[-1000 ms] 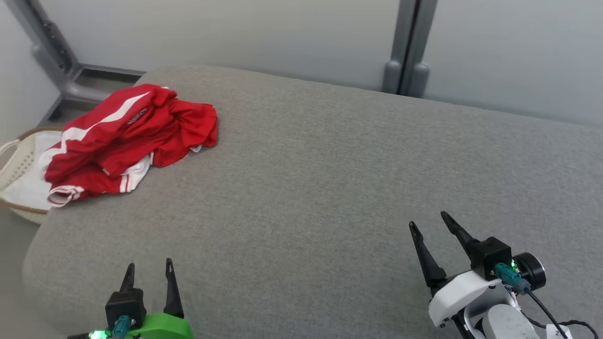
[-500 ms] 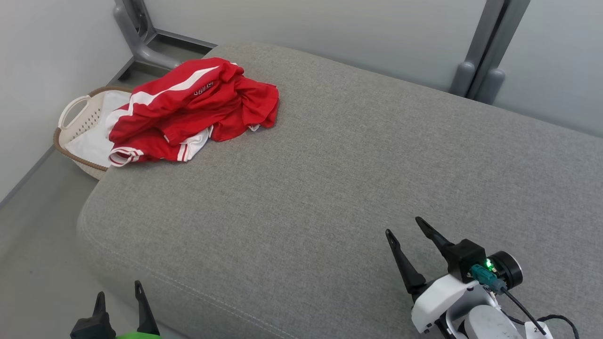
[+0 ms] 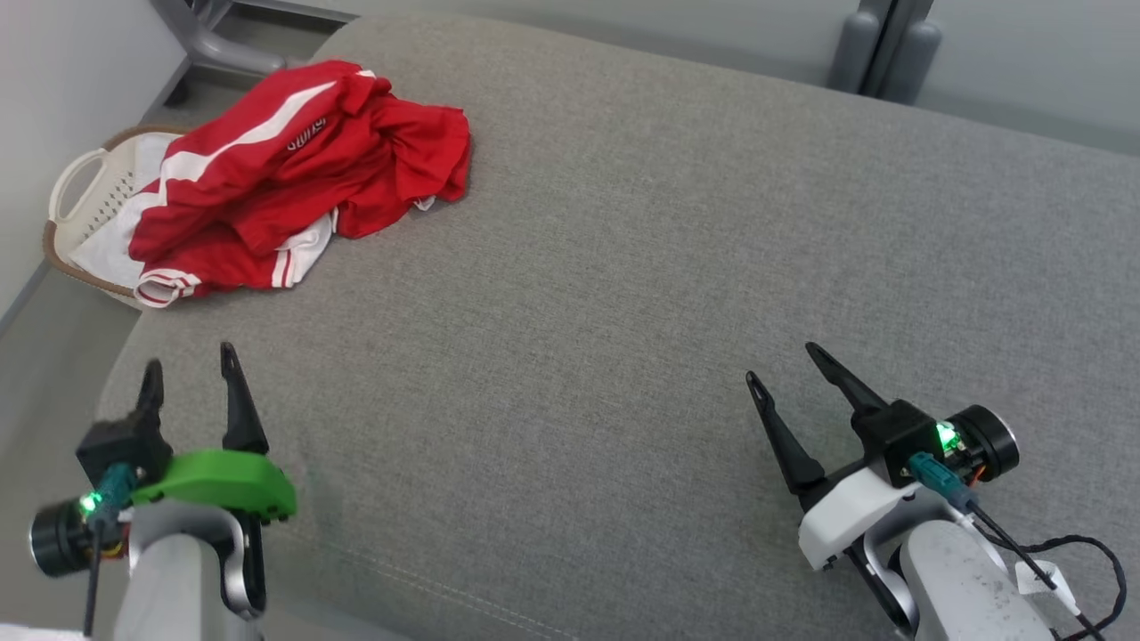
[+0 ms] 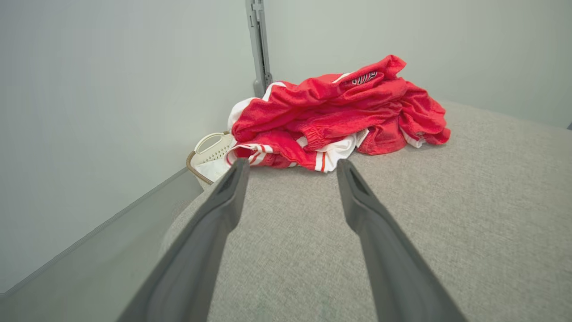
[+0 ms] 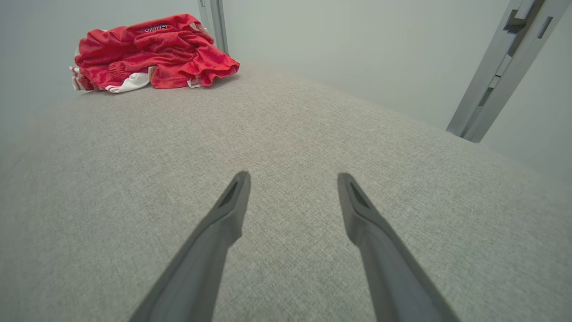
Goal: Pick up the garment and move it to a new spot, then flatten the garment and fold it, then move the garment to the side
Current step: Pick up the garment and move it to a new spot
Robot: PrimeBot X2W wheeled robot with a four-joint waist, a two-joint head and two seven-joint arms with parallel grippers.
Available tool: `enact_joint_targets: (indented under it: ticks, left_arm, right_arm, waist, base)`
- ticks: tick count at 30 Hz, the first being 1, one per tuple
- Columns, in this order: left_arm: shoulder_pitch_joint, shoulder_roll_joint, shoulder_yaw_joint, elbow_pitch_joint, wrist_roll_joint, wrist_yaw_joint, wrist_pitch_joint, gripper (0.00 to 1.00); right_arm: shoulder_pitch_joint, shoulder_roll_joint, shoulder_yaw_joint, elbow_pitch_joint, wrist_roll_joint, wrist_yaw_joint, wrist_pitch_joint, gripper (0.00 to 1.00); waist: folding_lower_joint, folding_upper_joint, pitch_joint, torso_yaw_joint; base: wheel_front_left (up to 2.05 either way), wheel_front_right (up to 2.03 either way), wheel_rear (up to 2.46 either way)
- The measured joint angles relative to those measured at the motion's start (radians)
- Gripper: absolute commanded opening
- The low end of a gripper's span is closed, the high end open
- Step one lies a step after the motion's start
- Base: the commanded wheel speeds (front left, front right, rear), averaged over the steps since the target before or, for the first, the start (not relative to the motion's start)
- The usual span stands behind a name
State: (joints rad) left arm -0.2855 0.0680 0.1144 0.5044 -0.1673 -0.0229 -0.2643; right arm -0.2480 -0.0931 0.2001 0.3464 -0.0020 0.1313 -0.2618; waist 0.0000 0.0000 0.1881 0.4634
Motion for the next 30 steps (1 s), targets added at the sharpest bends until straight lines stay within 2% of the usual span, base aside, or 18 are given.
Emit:
enact_joint_targets:
  ticks: [4,9,19,25,30]
  left_arm:
    - [-0.131,0.023,0.006,0.06,0.029,-0.018,0.0,1.0]
    - [-0.282,0.052,0.011,0.128,0.058,-0.02,0.0,1.0]
    - [-0.492,0.162,0.017,0.311,0.108,0.005,0.0,1.0]
    - [-0.607,0.212,0.035,0.442,0.088,-0.007,0.0,1.0]
    - [-0.686,0.244,0.054,0.544,0.053,-0.018,0.044,1.0]
  right_arm:
    - [-0.026,-0.026,0.003,-0.022,0.0,0.0,0.0,1.0]
    - [-0.054,-0.05,0.015,-0.053,-0.001,0.0,0.0,1.0]
    - [-0.108,-0.062,0.035,-0.11,-0.001,0.0,-0.002,1.0]
    - [-0.125,-0.062,0.036,-0.135,0.0,0.001,-0.004,1.0]
    - [-0.138,-0.061,0.036,-0.153,0.0,0.002,-0.011,1.0]
  waist:
    - [0.0,0.0,0.061,-0.021]
    - [0.0,0.0,0.142,-0.049]
    - [0.0,0.0,0.269,-0.128]
    - [0.0,0.0,0.326,-0.179]
    - [0.0,0.0,0.365,-0.214]
  base:
    - [0.0,0.0,0.0]
    - [0.0,0.0,0.0]
    - [0.0,0.0,0.0]
    - [0.0,0.0,0.0]
    - [0.0,0.0,0.0]
